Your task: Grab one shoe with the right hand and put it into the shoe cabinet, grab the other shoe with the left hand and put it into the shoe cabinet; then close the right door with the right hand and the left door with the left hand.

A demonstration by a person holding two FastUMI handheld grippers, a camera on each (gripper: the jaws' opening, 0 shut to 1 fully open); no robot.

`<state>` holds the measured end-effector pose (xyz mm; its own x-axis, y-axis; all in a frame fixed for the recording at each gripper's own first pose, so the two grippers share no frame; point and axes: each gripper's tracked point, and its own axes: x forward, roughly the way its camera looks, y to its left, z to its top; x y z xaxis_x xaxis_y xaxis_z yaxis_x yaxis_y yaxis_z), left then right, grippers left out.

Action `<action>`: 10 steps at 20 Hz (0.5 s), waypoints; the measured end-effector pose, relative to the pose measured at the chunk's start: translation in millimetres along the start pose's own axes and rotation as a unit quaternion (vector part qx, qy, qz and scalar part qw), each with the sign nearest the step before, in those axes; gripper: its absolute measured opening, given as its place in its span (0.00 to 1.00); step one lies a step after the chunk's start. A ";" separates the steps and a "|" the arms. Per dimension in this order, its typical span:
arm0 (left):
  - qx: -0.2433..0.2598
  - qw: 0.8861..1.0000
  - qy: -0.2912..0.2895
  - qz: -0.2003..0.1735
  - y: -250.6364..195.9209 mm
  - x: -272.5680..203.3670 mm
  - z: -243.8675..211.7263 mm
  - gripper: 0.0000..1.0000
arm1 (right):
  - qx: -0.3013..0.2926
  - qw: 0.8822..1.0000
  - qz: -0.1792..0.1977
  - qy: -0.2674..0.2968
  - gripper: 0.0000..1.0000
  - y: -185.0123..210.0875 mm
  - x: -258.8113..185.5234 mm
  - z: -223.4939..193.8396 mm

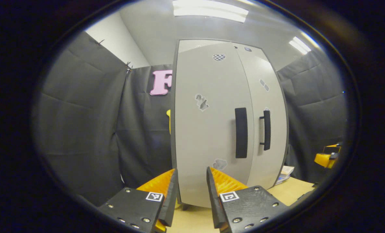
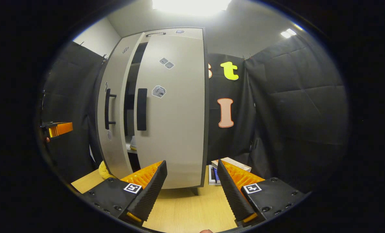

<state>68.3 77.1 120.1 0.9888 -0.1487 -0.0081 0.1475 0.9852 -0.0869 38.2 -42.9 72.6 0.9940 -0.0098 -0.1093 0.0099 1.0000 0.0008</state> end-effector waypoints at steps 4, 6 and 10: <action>0.016 0.998 -0.004 0.062 19.5 -23.7 5.3 0.53 | 0.000 1.000 0.020 0.002 0.98 -2.1 -3.6 1.3; 0.050 0.993 0.006 0.107 28.7 -35.0 6.9 0.48 | 0.007 1.000 0.029 0.006 0.98 -9.1 -6.9 3.8; 0.027 0.996 0.048 0.066 -16.3 -45.9 -15.2 0.49 | -0.001 0.999 0.049 0.003 0.97 -23.6 -21.0 5.6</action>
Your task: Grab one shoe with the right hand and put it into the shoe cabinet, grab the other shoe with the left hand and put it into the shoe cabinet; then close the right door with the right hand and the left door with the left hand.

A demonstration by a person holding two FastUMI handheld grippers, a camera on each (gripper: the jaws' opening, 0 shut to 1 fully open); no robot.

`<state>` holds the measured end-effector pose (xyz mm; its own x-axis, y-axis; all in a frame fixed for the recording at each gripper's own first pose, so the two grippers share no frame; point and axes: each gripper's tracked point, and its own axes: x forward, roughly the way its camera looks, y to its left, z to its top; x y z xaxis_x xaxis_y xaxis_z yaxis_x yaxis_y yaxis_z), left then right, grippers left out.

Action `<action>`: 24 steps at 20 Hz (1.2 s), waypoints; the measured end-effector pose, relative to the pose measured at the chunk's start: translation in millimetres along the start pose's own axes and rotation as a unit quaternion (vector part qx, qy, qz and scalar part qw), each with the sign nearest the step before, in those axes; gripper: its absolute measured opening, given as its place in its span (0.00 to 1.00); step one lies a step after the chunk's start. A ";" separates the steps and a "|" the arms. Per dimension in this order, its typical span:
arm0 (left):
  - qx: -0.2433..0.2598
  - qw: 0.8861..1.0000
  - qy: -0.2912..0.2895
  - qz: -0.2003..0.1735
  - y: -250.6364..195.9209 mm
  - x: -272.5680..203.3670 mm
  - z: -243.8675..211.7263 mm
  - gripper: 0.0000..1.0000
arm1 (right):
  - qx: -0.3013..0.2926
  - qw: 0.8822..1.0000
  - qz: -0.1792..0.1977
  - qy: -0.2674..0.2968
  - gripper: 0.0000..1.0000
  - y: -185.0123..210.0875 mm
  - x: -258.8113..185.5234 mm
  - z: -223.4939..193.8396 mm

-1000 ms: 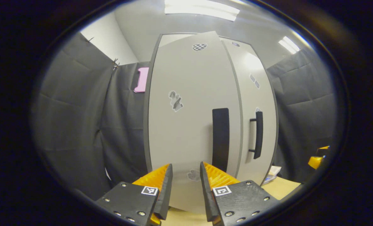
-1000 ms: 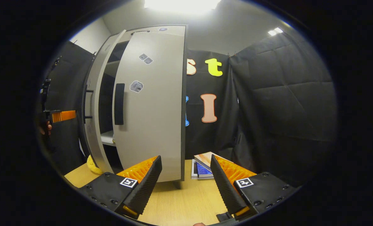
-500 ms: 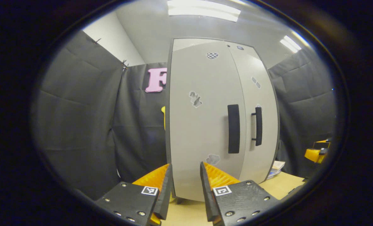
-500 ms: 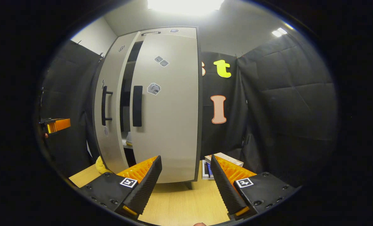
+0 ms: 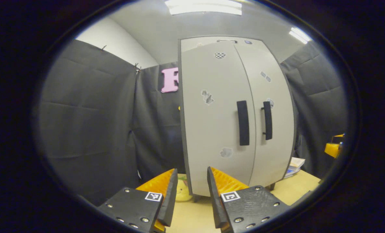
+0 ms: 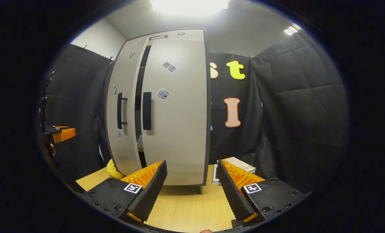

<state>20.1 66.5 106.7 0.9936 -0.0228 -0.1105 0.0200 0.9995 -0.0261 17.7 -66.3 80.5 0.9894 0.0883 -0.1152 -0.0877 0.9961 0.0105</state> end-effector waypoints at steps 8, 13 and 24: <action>0.023 1.000 -0.001 0.015 -27.8 -52.3 -4.0 0.53 | -0.013 0.999 0.044 0.008 0.98 -11.5 -24.2 -9.4; 0.027 0.999 0.000 0.024 -19.7 -58.9 -1.5 0.52 | -0.003 0.999 0.040 0.003 0.98 -4.1 -28.8 -3.9; 0.010 1.000 -0.023 0.006 4.9 -58.0 7.7 0.52 | -0.009 0.999 0.037 -0.007 0.98 23.8 -32.5 3.8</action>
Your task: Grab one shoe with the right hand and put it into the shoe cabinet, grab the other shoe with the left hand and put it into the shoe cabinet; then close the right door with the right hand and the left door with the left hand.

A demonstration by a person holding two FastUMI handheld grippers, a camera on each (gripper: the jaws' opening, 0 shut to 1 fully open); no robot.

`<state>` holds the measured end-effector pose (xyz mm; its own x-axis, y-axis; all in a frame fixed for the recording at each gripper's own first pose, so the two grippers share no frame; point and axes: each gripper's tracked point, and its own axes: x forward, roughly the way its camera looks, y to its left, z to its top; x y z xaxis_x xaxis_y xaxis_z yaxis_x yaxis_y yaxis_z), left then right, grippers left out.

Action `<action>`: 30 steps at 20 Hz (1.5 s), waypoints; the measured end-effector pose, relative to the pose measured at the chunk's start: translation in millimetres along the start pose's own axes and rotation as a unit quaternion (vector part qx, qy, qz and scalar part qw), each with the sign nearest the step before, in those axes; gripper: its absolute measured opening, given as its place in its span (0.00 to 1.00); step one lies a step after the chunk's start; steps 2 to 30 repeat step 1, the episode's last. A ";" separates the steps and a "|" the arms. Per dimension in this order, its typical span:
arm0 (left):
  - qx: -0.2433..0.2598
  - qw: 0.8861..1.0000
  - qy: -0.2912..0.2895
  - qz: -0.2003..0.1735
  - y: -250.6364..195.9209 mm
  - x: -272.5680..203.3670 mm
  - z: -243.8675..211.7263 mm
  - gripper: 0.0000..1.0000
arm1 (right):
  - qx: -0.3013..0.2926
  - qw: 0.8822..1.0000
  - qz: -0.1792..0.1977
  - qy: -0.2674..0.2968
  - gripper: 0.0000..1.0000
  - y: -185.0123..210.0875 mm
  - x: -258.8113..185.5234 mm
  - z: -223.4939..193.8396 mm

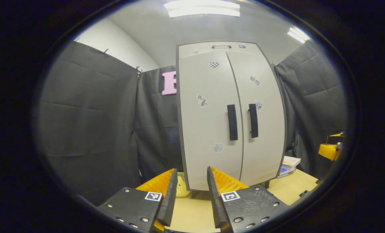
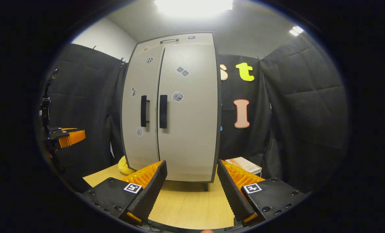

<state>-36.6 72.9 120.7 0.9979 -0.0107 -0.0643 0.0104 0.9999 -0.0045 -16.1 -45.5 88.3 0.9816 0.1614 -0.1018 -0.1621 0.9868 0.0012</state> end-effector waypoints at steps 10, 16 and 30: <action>-0.003 1.000 -0.001 -0.002 0.8 1.0 0.9 0.51 | -0.001 1.000 -0.002 -0.003 0.98 -0.3 -0.7 1.9; -0.003 1.000 -0.001 -0.002 0.8 1.0 0.9 0.51 | -0.001 1.000 -0.002 -0.003 0.98 -0.3 -0.7 1.9; -0.003 1.000 -0.001 -0.002 0.8 1.0 0.9 0.51 | -0.001 1.000 -0.002 -0.003 0.98 -0.3 -0.7 1.9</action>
